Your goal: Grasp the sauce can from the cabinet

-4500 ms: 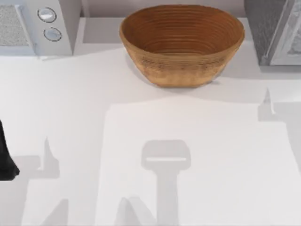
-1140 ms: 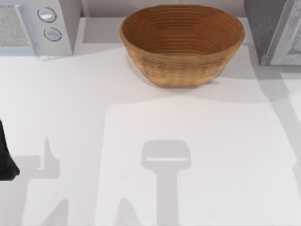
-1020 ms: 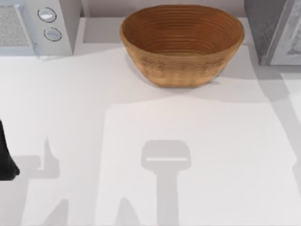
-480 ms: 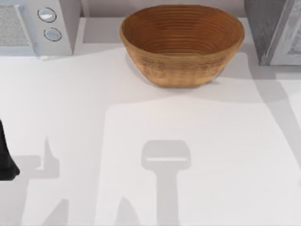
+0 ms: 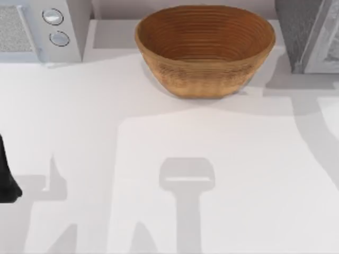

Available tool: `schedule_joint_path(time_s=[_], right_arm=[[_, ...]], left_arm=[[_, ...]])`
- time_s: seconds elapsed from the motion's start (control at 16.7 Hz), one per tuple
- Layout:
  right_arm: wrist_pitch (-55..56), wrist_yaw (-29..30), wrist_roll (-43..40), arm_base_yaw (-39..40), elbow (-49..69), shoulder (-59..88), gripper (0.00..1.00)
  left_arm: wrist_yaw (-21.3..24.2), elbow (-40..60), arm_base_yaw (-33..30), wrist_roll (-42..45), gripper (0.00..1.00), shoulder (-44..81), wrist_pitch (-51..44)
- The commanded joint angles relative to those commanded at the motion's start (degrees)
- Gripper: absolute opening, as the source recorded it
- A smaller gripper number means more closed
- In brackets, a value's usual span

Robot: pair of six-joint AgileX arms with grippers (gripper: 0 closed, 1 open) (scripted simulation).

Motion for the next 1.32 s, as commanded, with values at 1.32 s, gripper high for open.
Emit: schedule_joint_path(time_s=[1.32], right_arm=[[25.3,-14.2,-0.4,-11.6,-79.0,-40.4,0.0]], left_arm=[[0.0,0.0,0.0,0.0,1.0,0.0,0.0]])
